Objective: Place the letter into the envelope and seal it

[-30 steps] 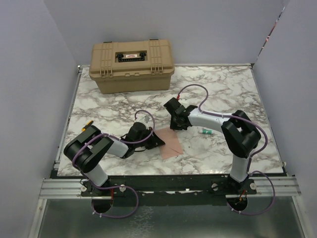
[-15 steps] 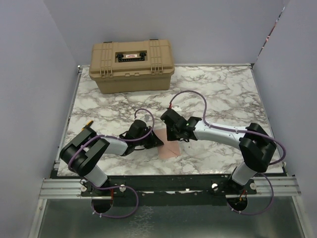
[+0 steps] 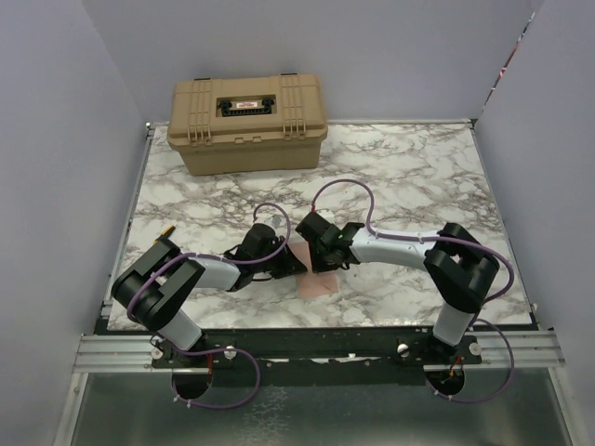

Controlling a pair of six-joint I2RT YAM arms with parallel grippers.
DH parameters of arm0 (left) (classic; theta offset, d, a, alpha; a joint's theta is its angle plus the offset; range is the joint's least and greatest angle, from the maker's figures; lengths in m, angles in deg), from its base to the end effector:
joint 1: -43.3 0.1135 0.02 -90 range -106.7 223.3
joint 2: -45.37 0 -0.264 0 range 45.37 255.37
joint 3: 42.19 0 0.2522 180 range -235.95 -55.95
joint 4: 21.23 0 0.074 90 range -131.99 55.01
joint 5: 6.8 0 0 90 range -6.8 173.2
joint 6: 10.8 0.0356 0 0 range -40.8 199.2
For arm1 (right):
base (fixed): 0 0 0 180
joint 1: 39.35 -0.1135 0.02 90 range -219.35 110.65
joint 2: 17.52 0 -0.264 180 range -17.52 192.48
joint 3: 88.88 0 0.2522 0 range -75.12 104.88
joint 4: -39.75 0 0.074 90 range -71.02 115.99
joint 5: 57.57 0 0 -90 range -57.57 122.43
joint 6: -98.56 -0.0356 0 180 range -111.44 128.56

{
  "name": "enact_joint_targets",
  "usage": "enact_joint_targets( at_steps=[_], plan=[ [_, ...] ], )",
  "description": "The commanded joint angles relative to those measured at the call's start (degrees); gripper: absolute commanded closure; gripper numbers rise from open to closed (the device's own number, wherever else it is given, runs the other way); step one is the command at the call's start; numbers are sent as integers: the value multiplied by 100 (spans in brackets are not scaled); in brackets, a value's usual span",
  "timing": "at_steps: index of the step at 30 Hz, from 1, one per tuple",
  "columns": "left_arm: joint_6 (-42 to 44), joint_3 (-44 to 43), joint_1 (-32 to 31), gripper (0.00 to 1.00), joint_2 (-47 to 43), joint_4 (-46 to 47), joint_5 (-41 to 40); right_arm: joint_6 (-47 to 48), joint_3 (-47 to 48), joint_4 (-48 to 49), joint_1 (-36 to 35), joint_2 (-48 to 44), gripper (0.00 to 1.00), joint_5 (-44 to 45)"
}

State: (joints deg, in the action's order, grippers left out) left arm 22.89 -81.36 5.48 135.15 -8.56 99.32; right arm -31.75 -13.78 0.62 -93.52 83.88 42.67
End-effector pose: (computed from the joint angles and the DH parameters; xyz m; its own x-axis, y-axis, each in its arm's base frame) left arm 0.2028 -0.1699 0.1161 -0.9035 -0.3106 -0.2954 0.0186 0.6602 -0.7509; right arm 0.2063 0.2749 0.1614 -0.8941 -0.1508 -0.4217 -0.2310 0.9620 0.1457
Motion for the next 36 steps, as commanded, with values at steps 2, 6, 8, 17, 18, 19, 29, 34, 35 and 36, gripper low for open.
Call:
enact_joint_targets(
  at_steps=[2,6,8,17,18,19,29,34,35,36],
  plan=[
    [208,28,55,100,64,-499,-222,104,-4,-598,-155,272,93,-299],
    [203,27,94,100,96,-499,-221,138,66,-1056,-253,432,93,-138],
    [214,22,123,100,97,-490,-208,191,31,-1102,-306,389,93,-205],
    [239,18,247,100,90,-490,-193,407,-101,-1322,-522,267,92,-557],
    [239,25,257,100,99,-490,-192,421,-108,-1348,-550,252,92,-592],
    [243,27,265,100,100,-490,-193,435,-118,-1367,-577,236,91,-622],
    [337,-9,310,100,65,-490,-59,198,-289,-1317,-753,-338,89,-540],
    [679,-342,311,100,-334,-885,73,-273,-37,-1221,-725,-1083,84,406],
    [804,-501,311,100,-458,-1161,13,-379,18,-1270,-684,-1175,82,631],
    [902,-625,311,100,-589,-1373,-64,-484,57,-1326,-610,-1254,81,834]
  ],
)
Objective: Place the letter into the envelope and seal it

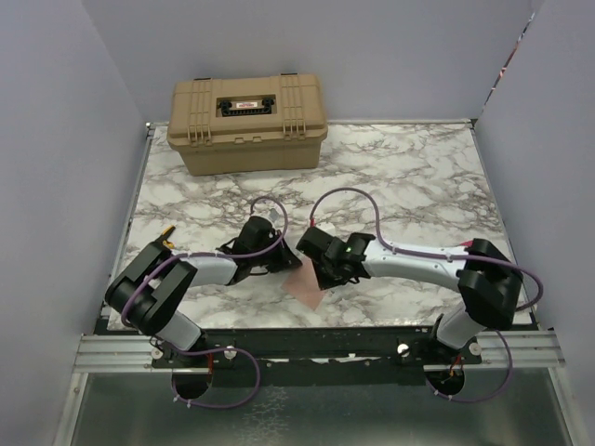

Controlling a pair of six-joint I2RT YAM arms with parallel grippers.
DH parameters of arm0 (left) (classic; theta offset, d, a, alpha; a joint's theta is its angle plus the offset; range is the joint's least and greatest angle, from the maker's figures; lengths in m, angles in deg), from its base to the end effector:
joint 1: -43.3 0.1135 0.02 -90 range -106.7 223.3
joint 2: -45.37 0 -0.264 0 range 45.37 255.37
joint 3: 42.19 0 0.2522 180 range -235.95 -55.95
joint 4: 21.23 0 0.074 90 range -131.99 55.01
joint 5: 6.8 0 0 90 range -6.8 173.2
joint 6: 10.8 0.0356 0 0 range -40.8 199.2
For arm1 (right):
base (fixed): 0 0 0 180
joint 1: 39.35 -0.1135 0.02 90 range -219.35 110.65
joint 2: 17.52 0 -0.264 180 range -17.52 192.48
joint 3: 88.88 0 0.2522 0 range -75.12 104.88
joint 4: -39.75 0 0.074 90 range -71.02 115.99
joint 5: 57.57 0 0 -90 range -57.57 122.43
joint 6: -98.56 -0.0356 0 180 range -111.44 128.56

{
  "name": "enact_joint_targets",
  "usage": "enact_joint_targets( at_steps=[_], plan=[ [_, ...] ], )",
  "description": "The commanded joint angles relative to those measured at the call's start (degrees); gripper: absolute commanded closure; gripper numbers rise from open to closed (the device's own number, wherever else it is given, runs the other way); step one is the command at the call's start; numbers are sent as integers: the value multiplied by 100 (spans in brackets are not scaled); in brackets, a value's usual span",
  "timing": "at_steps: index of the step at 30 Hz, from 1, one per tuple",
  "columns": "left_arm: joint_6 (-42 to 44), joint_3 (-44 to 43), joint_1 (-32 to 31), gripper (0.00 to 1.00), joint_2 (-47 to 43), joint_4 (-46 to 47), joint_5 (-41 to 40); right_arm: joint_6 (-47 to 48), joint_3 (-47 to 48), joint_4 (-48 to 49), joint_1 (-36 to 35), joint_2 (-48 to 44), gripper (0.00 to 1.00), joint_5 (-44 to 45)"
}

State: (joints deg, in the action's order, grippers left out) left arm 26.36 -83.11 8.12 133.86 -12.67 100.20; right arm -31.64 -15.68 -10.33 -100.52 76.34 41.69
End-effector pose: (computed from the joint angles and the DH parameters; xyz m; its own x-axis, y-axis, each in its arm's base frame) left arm 0.2124 -0.1624 0.1232 -0.8979 -0.2995 -0.3227 0.0350 0.6821 -0.7304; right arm 0.1544 0.2686 0.1849 -0.8893 -0.2945 -0.3500 -0.3470 0.9328 0.0969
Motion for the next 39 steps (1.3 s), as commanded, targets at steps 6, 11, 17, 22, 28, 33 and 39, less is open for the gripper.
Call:
enact_joint_targets(
  at_steps=[6,11,17,22,28,33,39],
  plan=[
    [1025,-1032,53,98,-981,-1885,-994,-989,148,-552,1113,-906,70,1642],
    [1135,-1302,57,82,-1062,-2002,-1289,-1119,-261,-318,2334,-1494,66,1628],
    [1213,-1447,63,61,-1092,-1996,-1513,-1383,-504,-389,3088,-1620,51,1734],
    [1263,-1453,59,51,-1143,-1995,-1550,-1536,-898,-185,3527,-1641,52,1539],
    [1437,-1428,64,43,-1166,-1995,-1404,-705,-1046,-23,3856,-1514,54,1626],
    [1452,-1446,64,40,-1127,-1970,-1304,-528,-1264,131,4488,-1329,54,1393],
    [1433,-1436,61,39,-1079,-1927,-1165,-878,-1342,312,4649,-1193,49,775]
  ],
)
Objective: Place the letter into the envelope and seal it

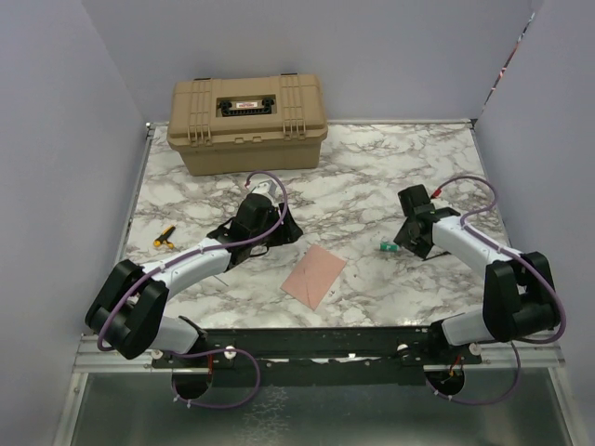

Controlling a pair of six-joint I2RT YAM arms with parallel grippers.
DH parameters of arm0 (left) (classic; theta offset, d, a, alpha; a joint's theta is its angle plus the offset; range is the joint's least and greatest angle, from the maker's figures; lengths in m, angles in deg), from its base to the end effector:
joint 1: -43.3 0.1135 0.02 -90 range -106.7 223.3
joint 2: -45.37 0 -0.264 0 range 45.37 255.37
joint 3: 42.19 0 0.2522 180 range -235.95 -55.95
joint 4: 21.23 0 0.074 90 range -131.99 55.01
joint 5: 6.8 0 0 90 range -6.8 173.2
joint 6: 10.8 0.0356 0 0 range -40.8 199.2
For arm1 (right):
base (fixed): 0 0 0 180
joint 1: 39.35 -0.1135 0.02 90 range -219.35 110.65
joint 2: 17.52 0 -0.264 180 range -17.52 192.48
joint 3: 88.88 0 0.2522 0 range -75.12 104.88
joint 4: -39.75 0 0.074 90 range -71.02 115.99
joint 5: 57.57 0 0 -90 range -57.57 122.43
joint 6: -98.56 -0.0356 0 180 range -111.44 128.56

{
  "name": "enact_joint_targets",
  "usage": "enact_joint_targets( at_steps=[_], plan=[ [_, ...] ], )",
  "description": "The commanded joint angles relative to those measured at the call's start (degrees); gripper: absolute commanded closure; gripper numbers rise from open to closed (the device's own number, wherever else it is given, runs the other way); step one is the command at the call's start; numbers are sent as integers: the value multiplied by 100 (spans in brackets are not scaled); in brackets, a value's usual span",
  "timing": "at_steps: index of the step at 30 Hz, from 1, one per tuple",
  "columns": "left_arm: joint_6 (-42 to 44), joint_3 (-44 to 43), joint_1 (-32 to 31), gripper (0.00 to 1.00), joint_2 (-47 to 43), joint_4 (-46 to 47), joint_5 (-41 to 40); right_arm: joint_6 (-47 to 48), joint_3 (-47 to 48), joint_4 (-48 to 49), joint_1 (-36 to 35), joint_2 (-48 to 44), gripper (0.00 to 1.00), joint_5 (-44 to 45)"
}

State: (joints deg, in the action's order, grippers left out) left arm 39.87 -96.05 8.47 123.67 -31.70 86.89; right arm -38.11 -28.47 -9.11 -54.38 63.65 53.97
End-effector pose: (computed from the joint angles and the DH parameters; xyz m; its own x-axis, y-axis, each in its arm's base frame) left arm 0.2334 -0.1652 0.2050 -0.7521 -0.2472 -0.6110 0.1766 0.8175 -0.5482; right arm 0.2474 0.0529 0.1846 -0.7069 0.5108 -0.4893 0.5778 0.8160 0.0171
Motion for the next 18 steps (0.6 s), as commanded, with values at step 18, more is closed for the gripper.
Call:
enact_joint_targets(
  at_steps=[18],
  plan=[
    [56,-32,28,39,-157,5,33,-2547,21,36,63,93,57,-584]
  ],
)
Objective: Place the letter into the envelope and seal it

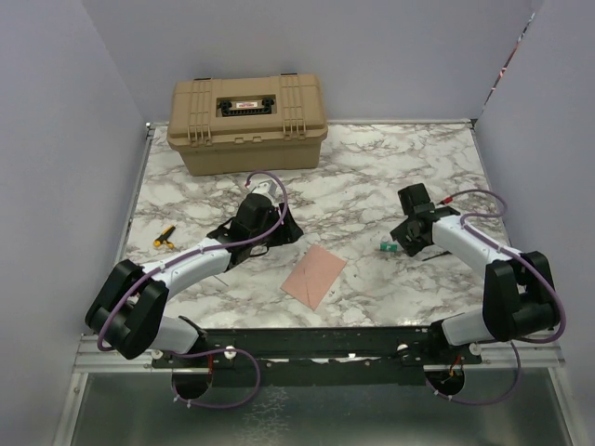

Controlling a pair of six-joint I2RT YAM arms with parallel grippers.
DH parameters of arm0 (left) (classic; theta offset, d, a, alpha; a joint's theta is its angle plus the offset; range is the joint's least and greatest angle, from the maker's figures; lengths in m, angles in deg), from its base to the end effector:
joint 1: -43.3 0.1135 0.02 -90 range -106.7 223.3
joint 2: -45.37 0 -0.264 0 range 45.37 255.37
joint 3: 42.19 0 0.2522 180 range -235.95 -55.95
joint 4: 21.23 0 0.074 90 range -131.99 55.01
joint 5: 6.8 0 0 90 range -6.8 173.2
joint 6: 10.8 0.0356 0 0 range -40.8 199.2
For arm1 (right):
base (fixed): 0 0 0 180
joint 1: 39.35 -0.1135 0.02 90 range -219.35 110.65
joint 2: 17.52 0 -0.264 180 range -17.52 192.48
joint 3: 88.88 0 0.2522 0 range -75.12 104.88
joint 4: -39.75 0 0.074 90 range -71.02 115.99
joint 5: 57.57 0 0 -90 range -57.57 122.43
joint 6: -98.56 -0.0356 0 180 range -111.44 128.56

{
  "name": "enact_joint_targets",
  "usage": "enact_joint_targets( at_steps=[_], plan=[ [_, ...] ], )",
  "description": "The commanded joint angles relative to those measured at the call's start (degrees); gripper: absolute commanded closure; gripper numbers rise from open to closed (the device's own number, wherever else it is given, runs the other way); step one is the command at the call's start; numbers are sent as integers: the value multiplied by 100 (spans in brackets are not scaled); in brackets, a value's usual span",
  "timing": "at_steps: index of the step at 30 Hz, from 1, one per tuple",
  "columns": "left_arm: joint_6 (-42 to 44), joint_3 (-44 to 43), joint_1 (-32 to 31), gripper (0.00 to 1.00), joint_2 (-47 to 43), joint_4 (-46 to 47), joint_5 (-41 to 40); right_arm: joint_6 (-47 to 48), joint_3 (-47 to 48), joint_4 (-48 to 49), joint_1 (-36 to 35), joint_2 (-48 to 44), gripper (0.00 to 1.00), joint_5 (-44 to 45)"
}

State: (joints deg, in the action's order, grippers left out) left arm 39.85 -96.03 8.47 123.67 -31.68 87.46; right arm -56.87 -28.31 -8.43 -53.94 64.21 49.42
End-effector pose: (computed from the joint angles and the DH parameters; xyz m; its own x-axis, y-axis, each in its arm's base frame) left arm 0.2331 -0.1654 0.2049 -0.7561 -0.2442 -0.6072 0.1812 0.8133 -0.5528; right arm 0.2497 0.0543 0.1826 -0.5049 0.7673 -0.3954 0.7648 0.6100 0.2072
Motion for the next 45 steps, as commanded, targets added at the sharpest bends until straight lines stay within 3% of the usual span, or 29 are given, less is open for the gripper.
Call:
enact_joint_targets(
  at_steps=[1,10,14,19,20,23,28,32,36,45],
  plan=[
    [52,-33,29,39,-155,-2,-32,-759,-24,-16,20,47,57,-168],
    [51,-16,36,39,-153,-2,-66,-1009,-6,46,18,484,58,-351],
    [42,-12,38,39,-155,3,-71,-1067,13,-28,19,624,69,-176],
    [-2,-83,38,37,-149,3,31,-843,99,-13,20,705,74,-143],
    [-2,-106,38,36,-142,6,65,-769,95,20,20,699,80,-152],
    [27,-147,36,29,-155,20,196,-520,60,89,18,553,95,-169],
    [169,-122,38,18,-345,288,653,88,-73,239,-77,-270,99,-197],
    [168,-178,36,13,-461,495,1022,1000,-232,776,-196,-1026,100,-980],
    [37,-288,7,12,-411,1112,1835,1615,-646,2176,-344,-1692,100,-2573],
    [-693,-645,-279,15,-181,2058,2648,1819,-794,4742,-683,-2221,100,-4906]
  ],
)
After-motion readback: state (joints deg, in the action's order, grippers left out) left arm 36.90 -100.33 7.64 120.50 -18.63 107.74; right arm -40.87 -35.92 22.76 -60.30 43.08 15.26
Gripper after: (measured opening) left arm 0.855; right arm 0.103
